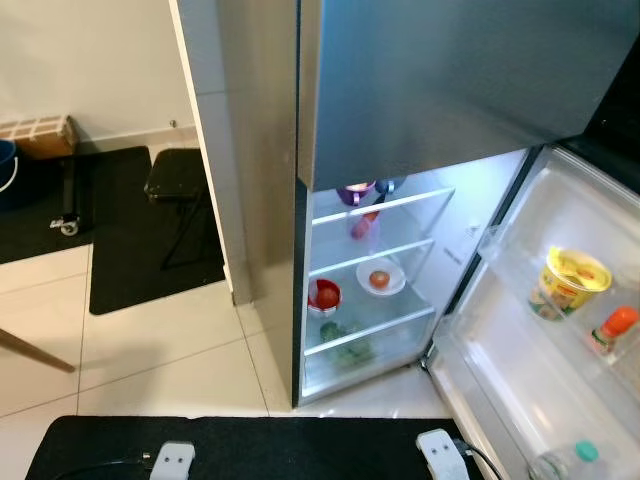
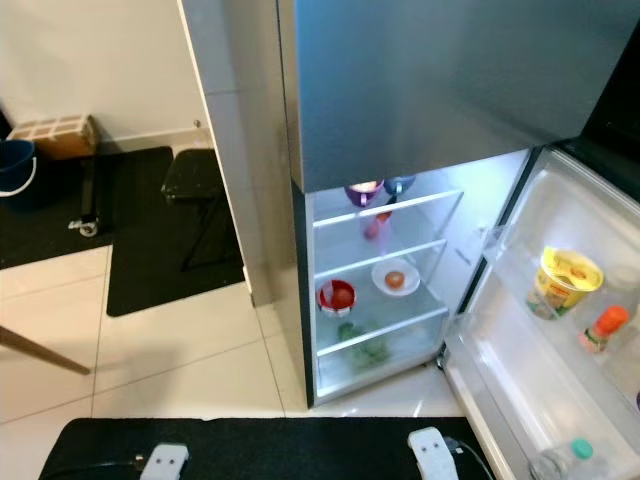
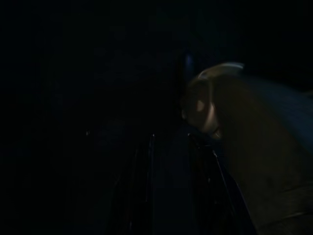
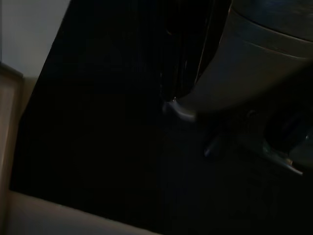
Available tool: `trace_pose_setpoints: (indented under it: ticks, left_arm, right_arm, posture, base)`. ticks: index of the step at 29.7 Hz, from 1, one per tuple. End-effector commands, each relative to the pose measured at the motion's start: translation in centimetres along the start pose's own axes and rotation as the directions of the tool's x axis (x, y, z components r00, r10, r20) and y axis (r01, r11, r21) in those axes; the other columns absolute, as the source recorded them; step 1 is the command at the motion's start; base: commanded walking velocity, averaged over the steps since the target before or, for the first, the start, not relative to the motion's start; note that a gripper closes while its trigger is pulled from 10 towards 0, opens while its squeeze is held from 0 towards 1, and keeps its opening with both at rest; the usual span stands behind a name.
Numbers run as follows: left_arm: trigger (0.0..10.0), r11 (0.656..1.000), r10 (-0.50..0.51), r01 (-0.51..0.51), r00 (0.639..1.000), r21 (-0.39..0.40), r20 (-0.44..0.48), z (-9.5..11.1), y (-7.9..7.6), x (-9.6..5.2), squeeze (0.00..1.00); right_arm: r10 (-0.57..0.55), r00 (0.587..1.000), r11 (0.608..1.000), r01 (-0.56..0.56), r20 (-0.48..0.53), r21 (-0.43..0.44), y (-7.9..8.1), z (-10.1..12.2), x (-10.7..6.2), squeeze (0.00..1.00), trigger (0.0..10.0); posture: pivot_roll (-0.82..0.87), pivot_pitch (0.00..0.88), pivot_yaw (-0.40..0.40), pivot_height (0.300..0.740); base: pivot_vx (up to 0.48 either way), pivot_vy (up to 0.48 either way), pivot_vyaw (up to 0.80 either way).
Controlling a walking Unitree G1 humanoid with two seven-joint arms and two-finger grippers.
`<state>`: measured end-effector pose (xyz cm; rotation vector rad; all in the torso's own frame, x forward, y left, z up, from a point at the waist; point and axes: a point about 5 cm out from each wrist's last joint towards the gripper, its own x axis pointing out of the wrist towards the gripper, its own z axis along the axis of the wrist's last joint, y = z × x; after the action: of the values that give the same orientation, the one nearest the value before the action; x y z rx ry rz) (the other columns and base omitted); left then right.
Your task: Restocking fridge
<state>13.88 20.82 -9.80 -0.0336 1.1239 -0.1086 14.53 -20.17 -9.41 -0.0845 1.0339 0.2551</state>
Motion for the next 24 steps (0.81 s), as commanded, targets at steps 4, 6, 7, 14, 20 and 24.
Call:
trace_pose_setpoints:
  ticks: [4,6,7,14,20,24]
  left_arm:
    - [10.0,1.0,0.004,-0.004,1.0,-0.006,-0.031,-1.03,0.07,-0.14,0.0]
    - [10.0,1.0,0.002,-0.002,0.999,-0.004,-0.034,-1.06,0.03,-0.13,0.0]
    - [10.0,1.0,0.001,-0.001,0.999,-0.005,-0.034,-1.07,0.02,-0.13,0.0]
    - [10.0,1.0,-0.001,0.001,0.999,-0.006,-0.037,-1.07,-0.05,-0.11,0.0]
    - [10.0,1.0,-0.001,0.001,0.999,0.001,-0.045,-1.28,0.0,-0.15,0.0]
    - [10.0,1.0,0.0,0.0,0.999,0.002,-0.045,-1.27,0.04,-0.16,0.0]
  right_arm:
    - [-0.065,0.998,0.998,0.065,-0.02,0.019,-0.77,-0.28,-0.18,0.0,10.0]
    - [-0.073,0.997,0.997,0.073,-0.025,0.027,-0.89,-0.34,-0.21,0.0,10.0]
    - [-0.075,0.997,0.997,0.076,-0.026,0.031,-0.93,-0.35,-0.23,0.0,10.0]
    - [-0.078,0.996,0.995,0.08,-0.033,0.051,-0.94,-0.74,-0.32,0.0,10.0]
    - [-0.081,0.996,0.994,0.084,-0.041,0.064,-0.81,-1.1,-0.36,0.0,10.0]
    - [-0.079,0.996,0.994,0.082,-0.041,0.066,-0.76,-1.12,-0.35,0.0,10.0]
  posture:
    - [0.04,0.0,-0.007,0.74]
    - [0.04,0.0,-0.007,0.74]
    - [0.04,0.0,-0.007,0.74]
    - [0.04,0.0,-0.006,0.74]
    - [0.04,0.0,-0.001,0.74]
    - [0.04,0.0,-0.001,0.74]
  base:
    - [0.0,0.0,0.0]
    - [0.0,0.0,0.0]
    - [0.0,0.0,0.0]
    - [0.0,0.0,0.0]
    - [0.0,0.0,0.0]
    - [0.0,0.0,0.0]
